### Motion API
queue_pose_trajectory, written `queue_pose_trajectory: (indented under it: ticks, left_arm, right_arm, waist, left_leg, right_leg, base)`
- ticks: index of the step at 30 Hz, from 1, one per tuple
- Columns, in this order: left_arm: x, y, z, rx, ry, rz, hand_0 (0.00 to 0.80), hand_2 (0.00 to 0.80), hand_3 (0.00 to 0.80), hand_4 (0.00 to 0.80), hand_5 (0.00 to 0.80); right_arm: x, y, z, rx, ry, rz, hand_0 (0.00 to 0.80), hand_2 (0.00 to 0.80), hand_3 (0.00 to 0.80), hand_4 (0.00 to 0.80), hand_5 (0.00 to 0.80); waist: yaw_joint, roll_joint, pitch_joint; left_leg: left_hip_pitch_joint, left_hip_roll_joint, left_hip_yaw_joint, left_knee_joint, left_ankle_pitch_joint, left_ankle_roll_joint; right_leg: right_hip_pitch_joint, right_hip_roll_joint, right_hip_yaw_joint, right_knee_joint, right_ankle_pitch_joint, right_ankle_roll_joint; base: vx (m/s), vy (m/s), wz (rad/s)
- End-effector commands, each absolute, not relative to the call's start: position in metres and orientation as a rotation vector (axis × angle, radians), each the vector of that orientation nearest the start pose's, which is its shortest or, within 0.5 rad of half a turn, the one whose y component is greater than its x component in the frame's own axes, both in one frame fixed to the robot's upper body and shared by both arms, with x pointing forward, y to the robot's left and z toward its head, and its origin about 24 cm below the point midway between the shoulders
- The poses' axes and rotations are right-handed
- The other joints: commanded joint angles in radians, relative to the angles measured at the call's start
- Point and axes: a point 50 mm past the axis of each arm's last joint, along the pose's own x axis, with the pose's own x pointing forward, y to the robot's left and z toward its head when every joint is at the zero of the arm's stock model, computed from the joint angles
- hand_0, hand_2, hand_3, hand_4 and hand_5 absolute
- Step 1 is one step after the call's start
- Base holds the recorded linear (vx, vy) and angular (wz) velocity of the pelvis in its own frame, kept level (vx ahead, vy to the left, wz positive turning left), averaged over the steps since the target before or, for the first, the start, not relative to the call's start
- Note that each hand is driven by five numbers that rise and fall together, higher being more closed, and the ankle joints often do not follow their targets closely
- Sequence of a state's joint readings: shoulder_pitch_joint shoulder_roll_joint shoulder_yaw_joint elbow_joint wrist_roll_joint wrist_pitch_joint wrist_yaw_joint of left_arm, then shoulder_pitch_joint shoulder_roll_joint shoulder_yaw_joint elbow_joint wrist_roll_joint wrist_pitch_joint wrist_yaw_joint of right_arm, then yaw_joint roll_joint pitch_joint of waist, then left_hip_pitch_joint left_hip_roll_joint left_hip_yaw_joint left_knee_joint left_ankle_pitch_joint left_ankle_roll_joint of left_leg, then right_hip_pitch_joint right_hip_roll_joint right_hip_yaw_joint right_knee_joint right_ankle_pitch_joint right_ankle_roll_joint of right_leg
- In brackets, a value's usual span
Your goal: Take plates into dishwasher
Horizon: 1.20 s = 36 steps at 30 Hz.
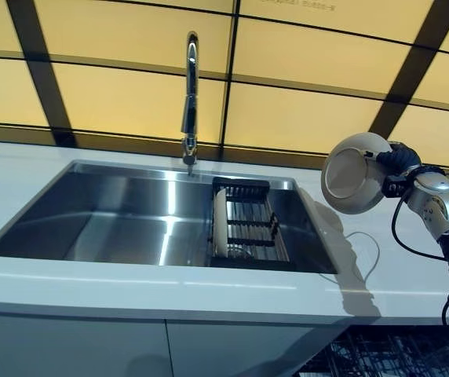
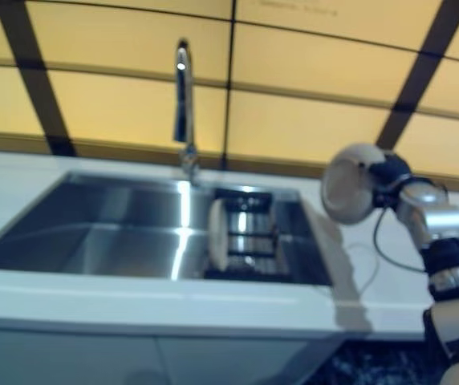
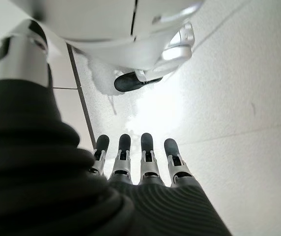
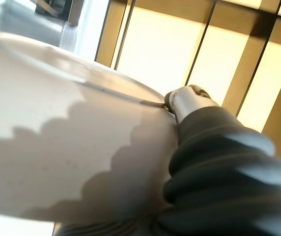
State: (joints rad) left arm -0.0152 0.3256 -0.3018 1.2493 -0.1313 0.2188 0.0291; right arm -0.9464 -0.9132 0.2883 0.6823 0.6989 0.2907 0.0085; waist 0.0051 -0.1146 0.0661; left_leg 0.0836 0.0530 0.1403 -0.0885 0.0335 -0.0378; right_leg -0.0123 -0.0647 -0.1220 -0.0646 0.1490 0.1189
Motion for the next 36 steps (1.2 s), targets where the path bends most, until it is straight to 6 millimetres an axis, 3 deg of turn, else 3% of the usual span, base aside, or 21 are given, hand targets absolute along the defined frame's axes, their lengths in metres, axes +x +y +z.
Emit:
queue_pose_trajectory:
  ticks: [1,8,10,12,14,17,22,36]
  left_arm:
    - [0.071,0.277,-0.154,0.459,1.5,0.123,0.0,0.0,0.0,0.0,0.0]
    - [0.067,0.283,-0.153,0.438,1.503,0.166,0.0,0.0,0.0,0.0,0.0]
    - [0.064,0.287,-0.152,0.44,1.506,0.183,0.0,0.0,0.0,0.0,0.0]
    - [0.061,0.291,-0.151,0.43,1.508,0.216,0.0,0.0,0.0,0.0,0.0]
    - [0.061,0.296,-0.149,0.424,1.502,0.252,0.0,0.0,0.0,0.0,0.0]
    - [0.064,0.296,-0.149,0.437,1.483,0.25,0.0,0.0,0.0,0.0,0.0]
    - [0.071,0.293,-0.149,0.438,1.457,0.263,0.0,0.0,0.0,0.0,0.0]
    - [0.078,0.296,-0.146,0.41,1.443,0.29,0.0,0.0,0.0,0.0,0.0]
  right_arm:
    - [0.359,-0.316,0.289,-0.22,-0.154,-0.201,0.8,0.8,0.8,0.8,0.8]
    - [0.359,-0.321,0.289,-0.269,-0.156,-0.171,0.8,0.8,0.8,0.8,0.8]
    - [0.36,-0.323,0.293,-0.308,-0.154,-0.172,0.8,0.8,0.8,0.8,0.8]
    - [0.361,-0.323,0.299,-0.339,-0.155,-0.165,0.8,0.8,0.8,0.8,0.8]
    - [0.36,-0.323,0.309,-0.362,-0.156,-0.164,0.8,0.8,0.8,0.8,0.8]
    - [0.359,-0.322,0.318,-0.373,-0.163,-0.161,0.8,0.8,0.8,0.8,0.8]
    - [0.356,-0.321,0.318,-0.389,-0.162,-0.154,0.8,0.8,0.8,0.8,0.8]
    - [0.329,-0.358,0.295,-0.445,-0.063,-0.163,0.8,0.8,0.8,0.8,0.8]
  waist:
    - [0.014,-0.007,0.0]
    - [0.074,-0.017,-0.012]
    - [0.102,-0.031,-0.016]
    - [0.123,-0.039,-0.017]
    - [0.134,-0.043,-0.017]
    - [0.144,-0.05,-0.016]
    - [0.129,-0.053,-0.014]
    - [0.044,-0.031,-0.005]
  left_leg:
    - [-0.009,-0.019,0.059,0.001,0.0,0.031]
    - [-0.072,-0.014,0.101,0.016,0.032,0.037]
    - [-0.099,-0.021,0.107,0.019,0.042,0.037]
    - [-0.119,-0.009,0.13,0.02,0.056,0.024]
    - [-0.152,0.019,0.164,0.025,0.085,0.003]
    - [-0.188,0.037,0.186,0.027,0.107,-0.009]
    - [-0.202,0.04,0.185,0.022,0.119,-0.022]
    - [-0.187,0.08,0.208,0.014,0.148,-0.049]
  right_leg:
    - [-0.008,-0.092,-0.065,0.195,-0.007,0.04]
    - [0.093,-0.12,-0.074,0.287,-0.008,0.042]
    - [0.155,-0.125,-0.076,0.237,-0.022,0.045]
    - [0.19,-0.132,-0.111,0.182,-0.051,0.043]
    - [0.221,-0.105,-0.138,0.111,-0.126,0.03]
    - [0.247,-0.087,-0.146,0.077,-0.16,0.018]
    - [0.242,-0.058,-0.14,0.053,-0.181,0.0]
    - [0.196,-0.006,-0.088,0.082,-0.206,-0.041]
  base:
    - [-0.205,-0.009,-0.82]
    - [-0.158,-0.074,-0.53]
    - [-0.139,-0.184,-0.64]
    - [-0.1,-0.208,-0.45]
    - [-0.093,-0.197,-0.66]
    - [-0.134,-0.102,-0.3]
    - [-0.12,-0.05,-0.03]
    - [-0.105,-0.031,-0.01]
